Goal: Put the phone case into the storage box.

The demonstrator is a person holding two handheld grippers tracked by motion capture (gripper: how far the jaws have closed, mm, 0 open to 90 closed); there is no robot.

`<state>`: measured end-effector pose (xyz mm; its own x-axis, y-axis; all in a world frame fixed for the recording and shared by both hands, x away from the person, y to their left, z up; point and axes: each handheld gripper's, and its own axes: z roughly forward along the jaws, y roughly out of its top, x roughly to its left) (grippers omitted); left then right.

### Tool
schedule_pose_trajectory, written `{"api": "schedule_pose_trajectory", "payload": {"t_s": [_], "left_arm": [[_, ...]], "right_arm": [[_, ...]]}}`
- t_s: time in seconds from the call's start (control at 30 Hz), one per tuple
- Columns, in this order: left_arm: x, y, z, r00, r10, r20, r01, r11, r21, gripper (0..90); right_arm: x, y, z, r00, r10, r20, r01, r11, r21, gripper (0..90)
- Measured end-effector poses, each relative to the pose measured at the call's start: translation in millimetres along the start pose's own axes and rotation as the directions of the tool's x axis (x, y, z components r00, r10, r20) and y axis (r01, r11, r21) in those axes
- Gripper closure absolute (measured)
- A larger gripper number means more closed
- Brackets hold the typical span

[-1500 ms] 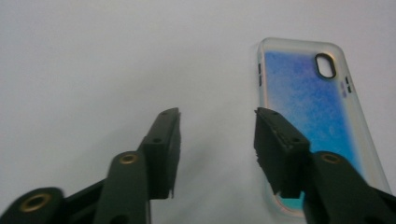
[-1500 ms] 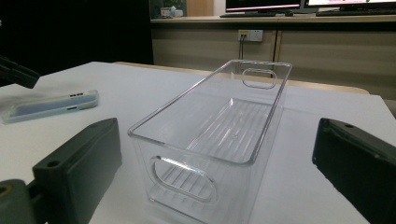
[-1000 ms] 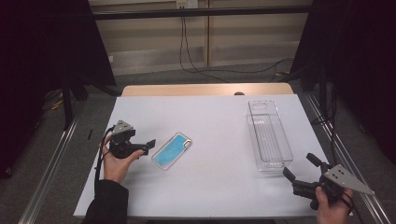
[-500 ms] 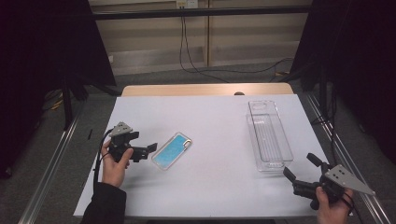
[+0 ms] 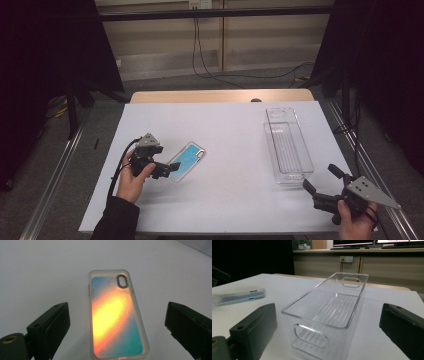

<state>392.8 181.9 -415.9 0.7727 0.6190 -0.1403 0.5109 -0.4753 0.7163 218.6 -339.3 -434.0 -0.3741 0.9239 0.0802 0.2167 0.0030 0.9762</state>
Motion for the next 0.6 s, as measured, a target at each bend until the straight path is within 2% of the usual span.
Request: {"api": "schedule_pose_trajectory", "payload": {"t_s": [0.07,0.1,0.17,0.3,0.37,0.53,0.6], "left_arm": [[-2.6,3.0,5.0,0.9997,0.015,0.019,-0.016,0.9991,0.038,6.1],[-3.6,4.0,6.5,0.9996,0.023,0.015,-0.023,0.9988,0.043,6.1],[-3.9,4.8,8.0,0.9994,0.013,0.031,-0.015,0.9988,0.047,5.8],[-0.6,7.2,12.3,0.9985,-0.05,0.023,0.049,0.9966,0.067,5.2],[2.6,7.4,12.8,0.9979,-0.063,0.01,0.062,0.9951,0.076,5.1],[6.2,6.9,16.3,0.9983,-0.058,0.002,0.058,0.9932,0.101,4.9],[4.5,8.2,21.1,0.9995,-0.03,-0.008,0.031,0.9923,0.12,6.4]], "right_arm": [[0.4,0.0,0.4,1.0,-0.004,-0.003,0.004,1.0,0.002,0.9],[0.5,0.0,0.4,1.0,-0.008,-0.004,0.008,1.0,0.004,0.9],[0.7,0.1,0.4,1.0,-0.008,-0.005,0.008,1.0,0.004,0.9],[0.3,-0.1,0.2,1.0,-0.003,-0.001,0.003,1.0,0.002,0.9],[0.4,-0.1,0.2,1.0,-0.004,-0.002,0.004,1.0,0.002,0.9],[0.6,-0.1,0.5,1.0,-0.007,-0.006,0.007,1.0,0.005,0.9],[0.4,-0.1,0.6,1.0,-0.007,-0.005,0.007,1.0,0.005,0.9]]}}
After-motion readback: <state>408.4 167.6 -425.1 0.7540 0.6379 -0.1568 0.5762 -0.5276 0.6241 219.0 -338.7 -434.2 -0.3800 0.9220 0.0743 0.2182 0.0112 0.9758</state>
